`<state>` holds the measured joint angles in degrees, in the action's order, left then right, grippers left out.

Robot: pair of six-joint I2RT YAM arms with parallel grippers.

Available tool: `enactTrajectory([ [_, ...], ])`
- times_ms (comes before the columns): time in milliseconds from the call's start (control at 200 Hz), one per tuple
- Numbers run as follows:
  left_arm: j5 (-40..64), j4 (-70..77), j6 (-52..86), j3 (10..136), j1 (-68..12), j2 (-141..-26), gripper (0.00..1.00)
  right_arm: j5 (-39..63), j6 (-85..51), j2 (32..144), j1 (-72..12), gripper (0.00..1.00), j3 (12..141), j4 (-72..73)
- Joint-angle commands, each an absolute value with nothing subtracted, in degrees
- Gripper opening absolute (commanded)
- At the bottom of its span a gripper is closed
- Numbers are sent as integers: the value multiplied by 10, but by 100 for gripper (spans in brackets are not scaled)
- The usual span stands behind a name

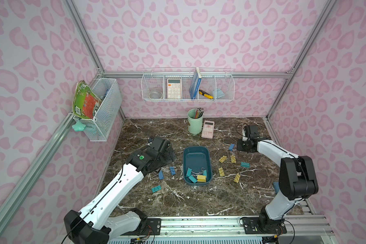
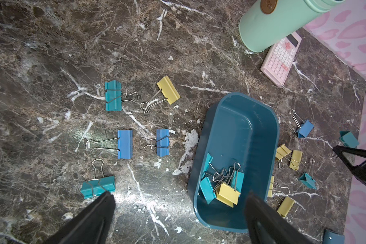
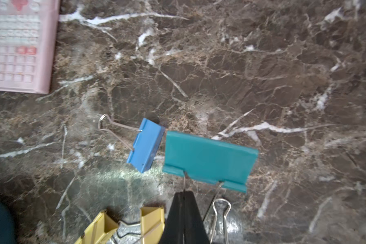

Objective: Take out the binder clips from the storage box
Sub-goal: Place the binder clip at the center of the board, then pick up the binder clip from the storage box.

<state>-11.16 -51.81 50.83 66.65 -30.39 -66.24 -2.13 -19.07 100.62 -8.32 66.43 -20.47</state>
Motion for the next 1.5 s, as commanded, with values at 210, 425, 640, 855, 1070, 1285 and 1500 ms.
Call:
enactTrajectory([
  [210,-71,-523,495,673,-303,-669,99,-14,-225,1109,-63,16,726,-192],
  [425,-10,-523,479,687,-304,-713,94,-14,-234,1078,-62,41,714,-195],
  [640,32,-515,462,726,-325,-813,72,0,-237,957,-77,57,650,-192],
  [855,64,-517,432,807,-366,-948,46,16,-235,818,-93,85,578,-196],
  [1070,101,-522,398,876,-385,-1058,30,51,-239,721,-94,99,531,-207],
  [1285,129,-526,378,905,-397,-1128,22,59,-251,657,-98,99,494,-220],
  [1500,143,-532,366,922,-411,-1171,21,57,-250,645,-98,99,478,-229],
])
